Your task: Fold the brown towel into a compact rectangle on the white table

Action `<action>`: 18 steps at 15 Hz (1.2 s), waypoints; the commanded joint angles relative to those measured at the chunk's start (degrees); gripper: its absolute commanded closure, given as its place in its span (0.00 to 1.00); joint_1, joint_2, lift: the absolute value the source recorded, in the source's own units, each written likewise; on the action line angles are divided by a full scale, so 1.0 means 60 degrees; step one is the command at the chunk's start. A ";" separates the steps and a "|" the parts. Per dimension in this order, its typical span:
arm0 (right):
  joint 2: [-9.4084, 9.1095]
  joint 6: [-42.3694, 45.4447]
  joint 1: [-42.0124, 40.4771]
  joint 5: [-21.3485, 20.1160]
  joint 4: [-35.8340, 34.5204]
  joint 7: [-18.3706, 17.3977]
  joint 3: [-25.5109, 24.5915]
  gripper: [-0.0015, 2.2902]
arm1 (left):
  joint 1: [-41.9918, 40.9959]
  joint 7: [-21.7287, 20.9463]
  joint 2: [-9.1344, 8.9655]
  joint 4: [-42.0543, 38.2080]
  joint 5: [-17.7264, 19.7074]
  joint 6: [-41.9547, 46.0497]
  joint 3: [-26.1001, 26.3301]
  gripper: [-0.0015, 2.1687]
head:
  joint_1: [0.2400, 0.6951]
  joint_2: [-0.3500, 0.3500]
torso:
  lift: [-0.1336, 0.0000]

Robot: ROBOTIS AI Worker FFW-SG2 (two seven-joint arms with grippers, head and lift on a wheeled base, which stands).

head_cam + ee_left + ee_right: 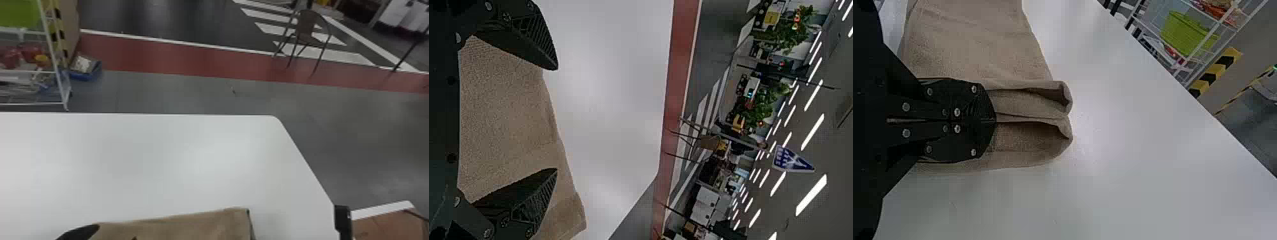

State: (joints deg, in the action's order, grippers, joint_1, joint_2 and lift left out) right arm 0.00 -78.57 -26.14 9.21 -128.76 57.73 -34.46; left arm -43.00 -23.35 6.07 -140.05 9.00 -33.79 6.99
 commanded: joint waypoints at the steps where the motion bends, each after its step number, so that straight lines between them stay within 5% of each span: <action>1: -0.0008 -0.0081 -0.0038 0.0706 -0.0103 0.0120 -0.0833 0.64 | -0.0084 0.0127 0.0161 0.0153 -0.0270 0.0307 0.0431 0.11 | 1.00 0.00 | 0.08; 2: -0.0008 -0.0081 -0.0038 0.0896 -0.0103 0.0252 -0.1097 0.58 | -0.0084 0.0142 0.0190 0.0358 -0.0314 0.0600 0.0592 0.13 | 1.00 0.00 | 0.08; 4: -0.0008 0.0006 -0.0023 0.1057 -0.0103 0.0545 -0.1551 0.28 | -0.0040 0.0376 0.0263 0.0754 -0.0666 0.0893 0.1003 0.17 | 1.00 0.00 | 0.08; 6: -0.0008 0.0006 -0.0023 0.1365 -0.0103 0.0574 -0.1888 0.21 | -0.0026 0.0786 0.0556 0.1120 -0.0739 0.1449 0.1413 0.31 | 1.00 0.00 | 0.08; 7: -0.0008 0.0006 -0.0023 0.1394 -0.0191 0.0677 -0.2035 0.21 | -0.0026 0.1094 0.0717 0.1310 -0.0783 0.1771 0.1647 0.39 | 1.00 0.00 | 0.08; 8: -0.0008 0.0006 -0.0023 0.1409 -0.0411 0.0691 -0.2137 0.21 | 0.0062 0.1475 0.0849 0.1486 -0.0900 0.1801 0.1852 0.59 | 1.00 0.00 | 0.08; 10: -0.0008 -0.0023 -0.0023 0.1409 -0.0748 0.0691 -0.2254 0.06 | 0.0121 0.1680 0.0864 0.1691 -0.0988 0.1801 0.1955 0.80 | 1.00 0.00 | 0.08; 15: -0.0008 -0.0287 -0.0316 0.1160 -0.1495 0.0647 -0.2122 0.04 | 0.0282 0.1914 0.0922 0.1984 -0.1398 0.1801 0.1881 0.80 | 1.00 0.00 | 0.08; 18: -0.0008 -0.0374 -0.0477 0.0647 -0.1700 0.0076 -0.1668 0.04 | 0.0429 0.1929 0.0922 0.2116 -0.1515 0.1742 0.1823 0.80 | 1.00 0.00 | 0.08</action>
State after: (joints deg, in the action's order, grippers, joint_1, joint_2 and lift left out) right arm 0.00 -80.75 -28.65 14.48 -138.45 58.85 -45.80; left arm -40.89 -11.76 11.59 -127.77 0.15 -23.16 18.06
